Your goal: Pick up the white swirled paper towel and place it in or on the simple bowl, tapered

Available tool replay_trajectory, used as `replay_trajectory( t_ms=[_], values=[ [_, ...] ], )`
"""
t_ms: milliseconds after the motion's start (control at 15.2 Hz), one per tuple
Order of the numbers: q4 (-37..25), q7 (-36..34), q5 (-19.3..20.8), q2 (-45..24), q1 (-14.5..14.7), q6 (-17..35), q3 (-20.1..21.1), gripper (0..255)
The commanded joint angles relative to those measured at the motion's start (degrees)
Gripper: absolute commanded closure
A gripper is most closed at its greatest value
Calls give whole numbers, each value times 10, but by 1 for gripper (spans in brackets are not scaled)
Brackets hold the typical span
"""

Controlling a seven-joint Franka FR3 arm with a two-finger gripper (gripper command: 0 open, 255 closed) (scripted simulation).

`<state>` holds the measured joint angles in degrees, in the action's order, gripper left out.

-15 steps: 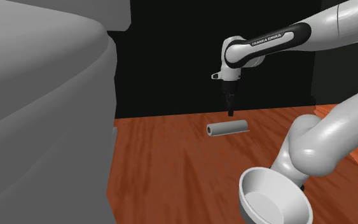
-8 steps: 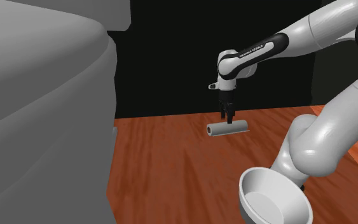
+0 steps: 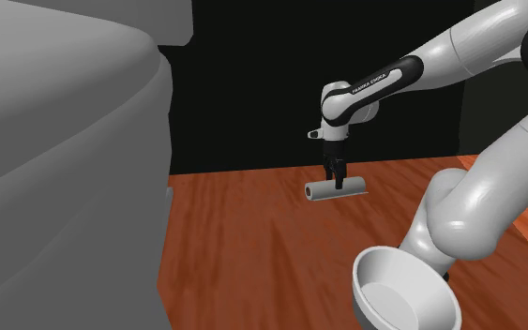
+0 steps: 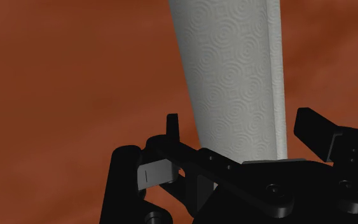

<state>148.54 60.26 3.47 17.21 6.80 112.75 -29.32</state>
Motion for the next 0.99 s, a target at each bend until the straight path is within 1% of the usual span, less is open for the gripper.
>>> replay_trajectory(
  t_ms=[0,132,198,792,924],
  values=[
    [0,0,0,0,0,1,0,0],
    [0,0,0,0,0,0,0,0],
    [0,0,0,0,0,0,0,255],
    [0,0,0,0,0,1,0,255],
    [-7,-5,3,12,-2,-18,3,255]
  ],
)
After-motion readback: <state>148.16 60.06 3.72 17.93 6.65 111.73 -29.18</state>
